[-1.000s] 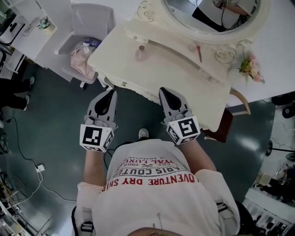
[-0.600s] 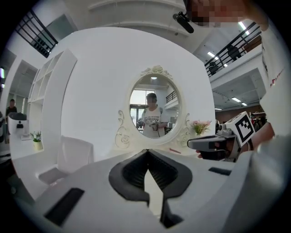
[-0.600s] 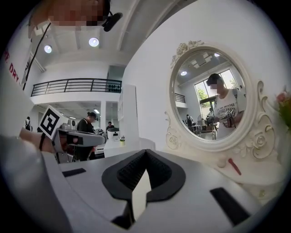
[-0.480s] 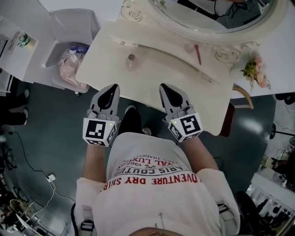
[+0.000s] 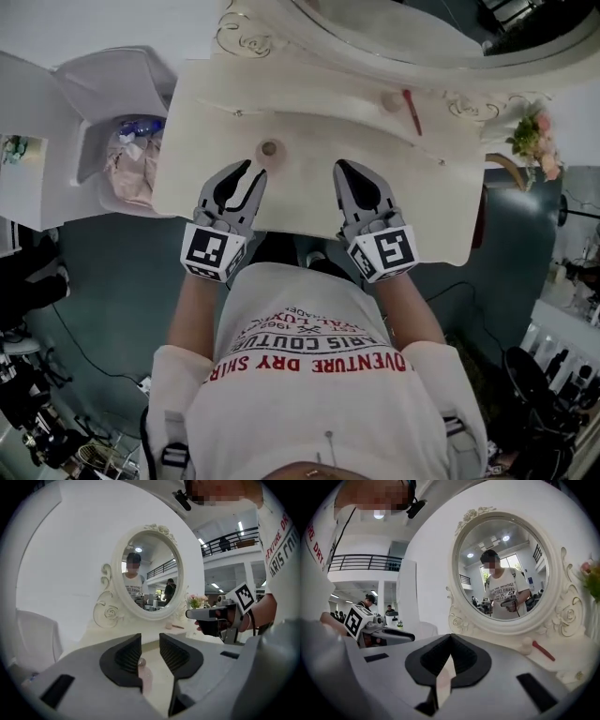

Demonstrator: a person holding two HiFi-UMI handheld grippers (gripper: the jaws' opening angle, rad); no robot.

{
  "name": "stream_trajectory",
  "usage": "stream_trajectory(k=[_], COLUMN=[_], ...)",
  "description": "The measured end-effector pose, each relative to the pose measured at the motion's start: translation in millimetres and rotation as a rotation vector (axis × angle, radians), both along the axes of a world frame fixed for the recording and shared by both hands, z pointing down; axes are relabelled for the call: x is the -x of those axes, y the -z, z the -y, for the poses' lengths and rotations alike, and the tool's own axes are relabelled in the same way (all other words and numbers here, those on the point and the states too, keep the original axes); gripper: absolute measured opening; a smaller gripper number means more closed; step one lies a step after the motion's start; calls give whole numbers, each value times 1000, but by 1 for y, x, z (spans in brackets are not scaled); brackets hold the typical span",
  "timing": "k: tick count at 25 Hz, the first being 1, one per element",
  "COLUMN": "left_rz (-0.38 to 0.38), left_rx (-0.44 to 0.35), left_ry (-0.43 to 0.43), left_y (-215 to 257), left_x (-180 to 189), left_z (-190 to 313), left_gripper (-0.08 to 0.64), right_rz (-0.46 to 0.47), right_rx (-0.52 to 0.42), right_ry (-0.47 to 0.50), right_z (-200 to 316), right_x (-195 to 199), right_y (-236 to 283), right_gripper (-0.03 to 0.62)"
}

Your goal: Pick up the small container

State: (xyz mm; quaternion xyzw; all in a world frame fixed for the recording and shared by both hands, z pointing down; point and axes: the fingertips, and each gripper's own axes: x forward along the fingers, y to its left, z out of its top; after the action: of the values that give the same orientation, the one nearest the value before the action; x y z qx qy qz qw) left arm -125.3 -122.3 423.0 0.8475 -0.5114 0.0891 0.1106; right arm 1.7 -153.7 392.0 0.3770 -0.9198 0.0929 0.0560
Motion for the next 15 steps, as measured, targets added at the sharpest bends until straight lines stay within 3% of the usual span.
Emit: stream_trajectory(k=[7, 10, 15], left_rz=[41, 71, 42], left_rx=[101, 111, 110], left_ry=[-180, -225, -289], left_y=[-64, -88, -113], left_x=[-4, -7, -16], left_z=[36, 48, 57], left_gripper=[196, 222, 227], right_rz=[-37, -42, -63], right_rx=[27, 42, 78], right_ry=[-72, -97, -124], right_z=[23, 31, 37], right_x=[23, 27, 29], right_y=[-28, -38, -60], right_gripper=[-2, -3, -2])
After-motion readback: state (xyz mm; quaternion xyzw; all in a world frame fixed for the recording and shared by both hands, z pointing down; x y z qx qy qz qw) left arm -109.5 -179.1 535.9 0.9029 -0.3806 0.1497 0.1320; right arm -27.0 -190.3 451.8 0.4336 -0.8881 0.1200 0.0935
